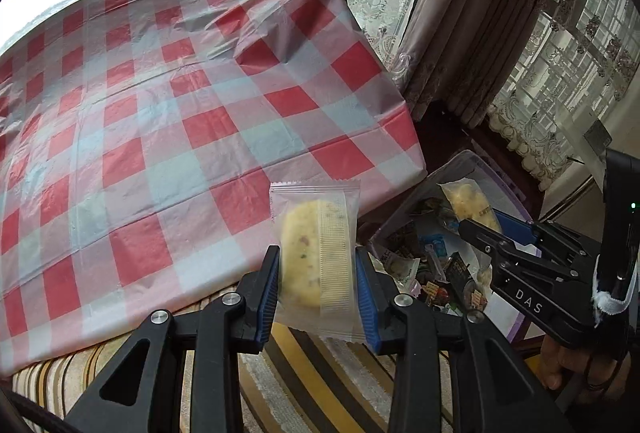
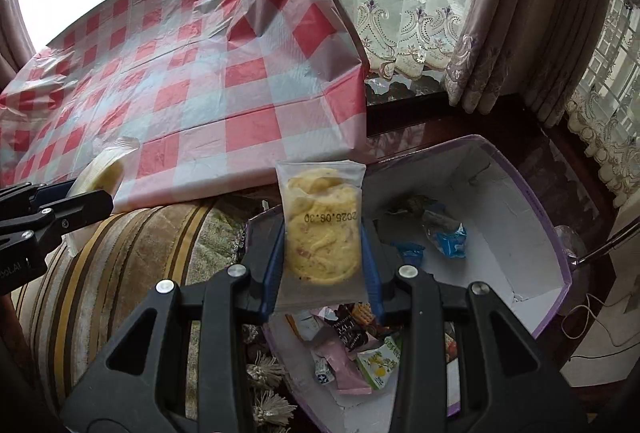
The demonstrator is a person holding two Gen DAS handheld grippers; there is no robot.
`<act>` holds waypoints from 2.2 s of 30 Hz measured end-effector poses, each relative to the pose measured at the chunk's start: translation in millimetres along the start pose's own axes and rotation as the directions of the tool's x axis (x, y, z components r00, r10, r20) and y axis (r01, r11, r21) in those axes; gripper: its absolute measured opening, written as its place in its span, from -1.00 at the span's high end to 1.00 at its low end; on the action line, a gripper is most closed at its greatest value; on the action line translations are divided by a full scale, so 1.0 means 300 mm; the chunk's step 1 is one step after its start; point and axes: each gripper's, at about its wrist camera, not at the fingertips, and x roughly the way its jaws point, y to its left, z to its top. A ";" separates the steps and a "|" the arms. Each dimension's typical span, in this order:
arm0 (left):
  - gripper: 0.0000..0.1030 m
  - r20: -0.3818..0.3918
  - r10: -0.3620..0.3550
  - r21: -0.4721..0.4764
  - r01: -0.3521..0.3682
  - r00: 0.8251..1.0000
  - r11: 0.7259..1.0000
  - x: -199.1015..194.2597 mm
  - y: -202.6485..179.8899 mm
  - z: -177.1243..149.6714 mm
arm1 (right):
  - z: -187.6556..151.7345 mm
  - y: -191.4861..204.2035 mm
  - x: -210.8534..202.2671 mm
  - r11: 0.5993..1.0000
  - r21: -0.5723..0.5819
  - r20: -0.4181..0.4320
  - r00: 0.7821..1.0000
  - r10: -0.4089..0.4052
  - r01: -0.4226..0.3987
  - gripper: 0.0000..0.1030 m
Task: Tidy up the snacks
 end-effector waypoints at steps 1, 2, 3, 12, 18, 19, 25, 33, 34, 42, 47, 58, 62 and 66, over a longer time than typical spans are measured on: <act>0.30 -0.011 -0.013 0.013 0.013 1.000 1.000 0.010 -0.028 -0.003 | -0.010 -0.022 -0.005 1.000 0.010 -0.001 1.000 -0.011 0.011 0.23; 0.30 -0.023 -0.024 0.026 0.025 0.999 0.999 0.019 -0.056 -0.006 | -0.019 -0.041 -0.011 1.000 0.018 -0.001 1.000 -0.023 0.023 0.23; 0.30 -0.035 -0.034 0.037 0.035 0.999 0.999 0.030 -0.081 -0.009 | -0.027 -0.057 -0.016 0.999 0.026 -0.001 0.999 -0.033 0.033 0.23; 0.30 -0.143 -0.114 0.048 0.122 0.983 0.991 0.124 -0.203 -0.029 | -0.070 -0.160 -0.060 0.991 0.076 0.005 0.993 -0.114 0.114 0.23; 0.30 -0.206 -0.155 0.006 0.160 0.966 0.987 0.180 -0.224 -0.034 | -0.083 -0.202 -0.058 0.985 0.101 -0.001 0.990 -0.143 0.143 0.23; 0.30 -0.212 -0.158 0.002 0.162 0.964 0.987 0.186 -0.227 -0.034 | -0.083 -0.208 -0.056 0.984 0.105 -0.004 0.989 -0.147 0.147 0.23; 0.29 -0.236 -0.180 -0.028 0.179 0.955 0.984 0.212 -0.225 -0.030 | -0.082 -0.233 -0.053 0.978 0.130 -0.014 0.986 -0.163 0.164 0.22; 0.06 -0.226 -0.251 -0.078 0.240 0.941 0.968 0.170 -0.188 -0.046 | -0.093 -0.206 -0.104 0.960 0.177 -0.048 0.976 -0.213 0.218 -0.35; 0.02 -0.210 -0.265 -0.090 0.252 0.941 0.964 0.150 -0.176 -0.054 | -0.103 -0.193 -0.119 0.958 0.192 -0.054 0.977 -0.206 0.213 -0.35; -0.67 -0.151 -0.279 -0.064 0.272 0.948 0.960 0.027 -0.163 -0.121 | -0.194 -0.074 -0.187 0.959 0.222 -0.075 0.983 -0.165 0.178 -0.40; -0.74 -0.144 -0.237 -0.038 0.234 0.961 0.971 0.036 -0.184 -0.122 | -0.215 -0.103 -0.182 0.948 0.243 -0.094 0.977 -0.189 0.207 -0.40; -0.99 -0.178 -0.212 -0.026 0.211 0.961 0.977 0.079 -0.206 -0.114 | -0.219 -0.147 -0.162 0.937 0.259 -0.116 0.971 -0.210 0.234 -0.40; -0.99 -0.177 -0.201 -0.013 0.202 0.963 0.979 0.081 -0.207 -0.113 | -0.217 -0.150 -0.158 0.937 0.261 -0.116 0.971 -0.210 0.234 -0.40; -0.99 -0.175 -0.200 -0.013 0.201 0.964 0.979 0.083 -0.205 -0.113 | -0.220 -0.153 -0.157 0.936 0.264 -0.118 0.971 -0.210 0.234 -0.40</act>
